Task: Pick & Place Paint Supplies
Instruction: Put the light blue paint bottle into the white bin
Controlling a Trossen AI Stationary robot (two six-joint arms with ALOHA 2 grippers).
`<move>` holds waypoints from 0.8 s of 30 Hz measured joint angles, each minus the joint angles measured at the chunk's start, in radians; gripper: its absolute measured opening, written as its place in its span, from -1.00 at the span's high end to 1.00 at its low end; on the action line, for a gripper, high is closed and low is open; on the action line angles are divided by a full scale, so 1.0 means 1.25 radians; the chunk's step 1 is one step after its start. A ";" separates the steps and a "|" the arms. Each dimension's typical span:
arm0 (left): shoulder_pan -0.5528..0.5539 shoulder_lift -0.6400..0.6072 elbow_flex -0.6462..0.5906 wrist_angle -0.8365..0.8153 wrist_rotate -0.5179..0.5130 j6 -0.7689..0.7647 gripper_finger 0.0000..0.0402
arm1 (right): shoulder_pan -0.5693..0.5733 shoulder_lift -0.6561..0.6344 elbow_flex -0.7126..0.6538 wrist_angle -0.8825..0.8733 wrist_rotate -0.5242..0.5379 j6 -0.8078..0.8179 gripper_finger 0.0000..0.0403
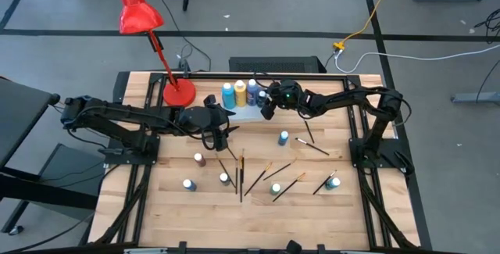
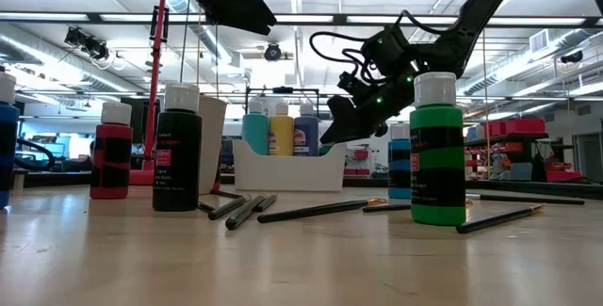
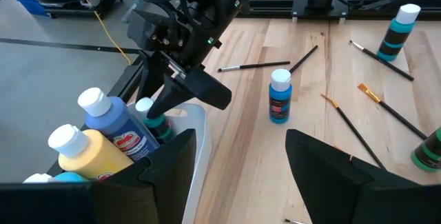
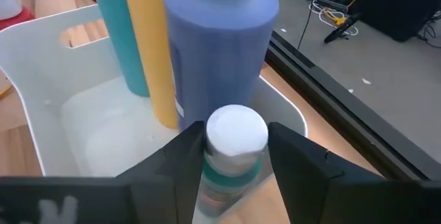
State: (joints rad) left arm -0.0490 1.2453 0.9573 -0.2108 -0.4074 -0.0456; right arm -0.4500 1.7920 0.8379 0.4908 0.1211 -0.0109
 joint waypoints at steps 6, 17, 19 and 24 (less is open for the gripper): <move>0.000 0.000 0.000 0.000 0.000 0.000 -0.17 | 0.000 0.000 0.000 0.001 -0.002 -0.012 0.04; 0.000 0.000 0.000 0.000 0.000 0.000 -0.17 | 0.014 -0.065 -0.001 -0.008 0.052 -0.082 -0.06; 0.000 0.000 0.000 0.000 0.000 0.000 -0.17 | 0.021 -0.088 -0.001 -0.012 0.050 -0.084 -0.05; 0.000 0.000 0.000 0.000 0.000 0.000 -0.17 | 0.040 -0.112 -0.001 -0.021 0.042 -0.098 0.06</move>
State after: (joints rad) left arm -0.0490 1.2453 0.9573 -0.2111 -0.4072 -0.0457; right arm -0.3995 1.6516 0.8368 0.4652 0.1734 -0.1329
